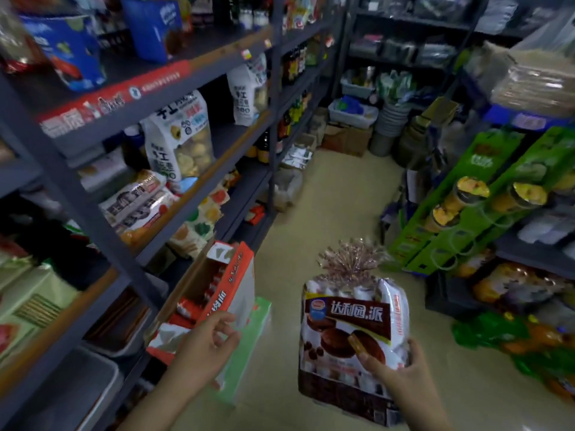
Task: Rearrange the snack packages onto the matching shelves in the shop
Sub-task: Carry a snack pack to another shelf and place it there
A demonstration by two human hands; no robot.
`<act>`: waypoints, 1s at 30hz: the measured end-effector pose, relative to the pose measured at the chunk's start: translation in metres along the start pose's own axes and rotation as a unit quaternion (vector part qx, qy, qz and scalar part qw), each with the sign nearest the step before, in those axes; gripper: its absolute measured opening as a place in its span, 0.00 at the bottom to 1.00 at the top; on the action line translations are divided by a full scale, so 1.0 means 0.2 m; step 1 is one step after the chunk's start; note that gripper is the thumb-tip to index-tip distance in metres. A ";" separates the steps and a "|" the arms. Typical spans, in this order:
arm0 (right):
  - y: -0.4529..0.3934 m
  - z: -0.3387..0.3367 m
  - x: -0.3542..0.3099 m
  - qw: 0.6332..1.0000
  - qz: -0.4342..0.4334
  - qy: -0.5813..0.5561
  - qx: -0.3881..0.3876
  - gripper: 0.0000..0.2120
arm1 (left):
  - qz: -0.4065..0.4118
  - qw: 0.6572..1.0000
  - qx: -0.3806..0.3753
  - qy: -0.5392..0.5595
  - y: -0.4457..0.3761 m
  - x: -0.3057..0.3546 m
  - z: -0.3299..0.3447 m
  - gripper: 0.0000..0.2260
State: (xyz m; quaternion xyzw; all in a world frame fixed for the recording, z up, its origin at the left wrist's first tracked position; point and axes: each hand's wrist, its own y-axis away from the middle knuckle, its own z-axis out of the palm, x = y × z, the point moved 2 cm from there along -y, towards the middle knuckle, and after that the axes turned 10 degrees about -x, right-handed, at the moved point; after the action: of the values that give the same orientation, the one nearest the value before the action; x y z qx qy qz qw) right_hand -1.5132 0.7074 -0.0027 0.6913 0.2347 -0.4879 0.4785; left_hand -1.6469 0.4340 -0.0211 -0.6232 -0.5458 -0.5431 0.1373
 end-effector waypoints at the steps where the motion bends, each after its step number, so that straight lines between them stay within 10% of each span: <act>1: -0.07 0.02 -0.04 1.000 -0.001 0.003 -0.015 0.54 | -0.011 1.000 0.009 0.015 -0.02 -0.01 -0.03 0.10; 19: -1.10 0.55 -0.67 0.983 -0.077 0.085 -0.145 0.48 | -0.133 0.977 0.127 0.112 -0.73 0.01 -0.45 0.08; 23: -1.29 0.55 -0.82 0.984 -0.082 0.069 -0.141 0.26 | -0.119 0.983 0.105 0.089 -0.92 0.17 -0.50 0.04; 30: -1.59 0.55 -1.01 0.981 -0.102 0.117 -0.114 0.16 | -0.080 0.983 0.097 0.135 -1.12 0.40 -0.60 0.09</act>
State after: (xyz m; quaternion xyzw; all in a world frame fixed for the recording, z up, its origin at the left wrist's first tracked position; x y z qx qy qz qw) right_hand -1.8989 0.7751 0.0341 0.6567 0.4123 -0.4202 0.4714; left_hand -1.9108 0.4677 -0.0052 -0.4824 -0.6204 -0.5757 0.2257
